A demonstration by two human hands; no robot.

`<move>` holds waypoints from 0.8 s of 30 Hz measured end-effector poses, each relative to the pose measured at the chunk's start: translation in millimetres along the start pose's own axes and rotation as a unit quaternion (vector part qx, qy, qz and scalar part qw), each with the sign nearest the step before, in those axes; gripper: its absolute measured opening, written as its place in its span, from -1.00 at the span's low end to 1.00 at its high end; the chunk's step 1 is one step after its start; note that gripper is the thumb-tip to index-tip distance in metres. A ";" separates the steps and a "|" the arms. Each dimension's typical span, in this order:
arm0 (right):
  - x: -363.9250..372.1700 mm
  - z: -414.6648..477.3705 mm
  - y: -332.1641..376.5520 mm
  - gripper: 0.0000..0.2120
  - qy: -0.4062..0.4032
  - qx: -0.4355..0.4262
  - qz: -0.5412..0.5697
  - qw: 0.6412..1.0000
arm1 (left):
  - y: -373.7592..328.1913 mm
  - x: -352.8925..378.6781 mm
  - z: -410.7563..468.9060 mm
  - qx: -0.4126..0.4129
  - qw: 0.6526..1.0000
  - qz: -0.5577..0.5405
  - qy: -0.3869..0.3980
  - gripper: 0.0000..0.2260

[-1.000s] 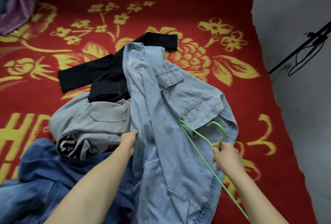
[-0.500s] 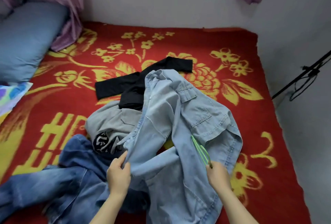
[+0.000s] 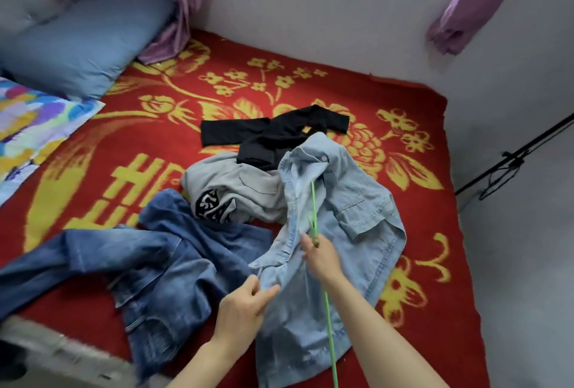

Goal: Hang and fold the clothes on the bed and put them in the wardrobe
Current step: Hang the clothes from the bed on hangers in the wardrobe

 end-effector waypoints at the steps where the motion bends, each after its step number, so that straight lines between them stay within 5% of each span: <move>1: 10.0 -2.5 0.8 -0.70 0.016 0.011 -0.002 1.000 | 0.5 -1.3 -9.4 0.010 1.000 -0.007 0.008 -0.59; 3: 29.3 -10.2 -1.3 -0.66 0.055 0.043 0.012 0.997 | 2.3 -5.8 -26.6 0.025 0.999 -0.017 0.028 -0.49; 8: 59.8 -32.4 -13.4 -0.81 0.098 0.078 -0.019 0.992 | 11.5 -25.3 -50.0 0.002 0.999 -0.032 0.013 -0.72; 12: 56.4 -42.4 -9.2 -0.69 0.063 0.079 -0.001 0.995 | 8.1 -26.4 -51.6 0.010 0.998 -0.065 0.004 -0.77; 14: 45.5 -43.2 0.3 -0.68 0.044 0.091 0.028 0.994 | 13.3 -23.4 -48.2 -0.086 0.992 -0.090 -0.011 -0.82; 17: 27.2 -44.8 15.6 -0.59 0.011 0.101 0.078 0.992 | 28.4 -14.8 -45.0 -0.288 0.946 -0.125 0.076 -0.81; 20: 15.4 -50.3 33.6 -0.51 -0.004 0.080 0.140 0.987 | 23.3 -11.0 -29.9 -0.324 0.923 -0.150 0.143 -0.72; 24: -0.6 -65.8 70.0 -0.54 -0.049 0.018 0.174 0.983 | 11.0 -14.2 -0.9 -0.309 0.929 -0.177 0.105 -0.65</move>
Point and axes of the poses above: each hand's wrist, its own z-axis towards the middle knuckle, its own x-axis out of the palm, y = z × x, the point moved 3 cm from there along z, towards the middle knuckle, and after that the axes turned 4 degrees about -z, right-handed, at the moved point
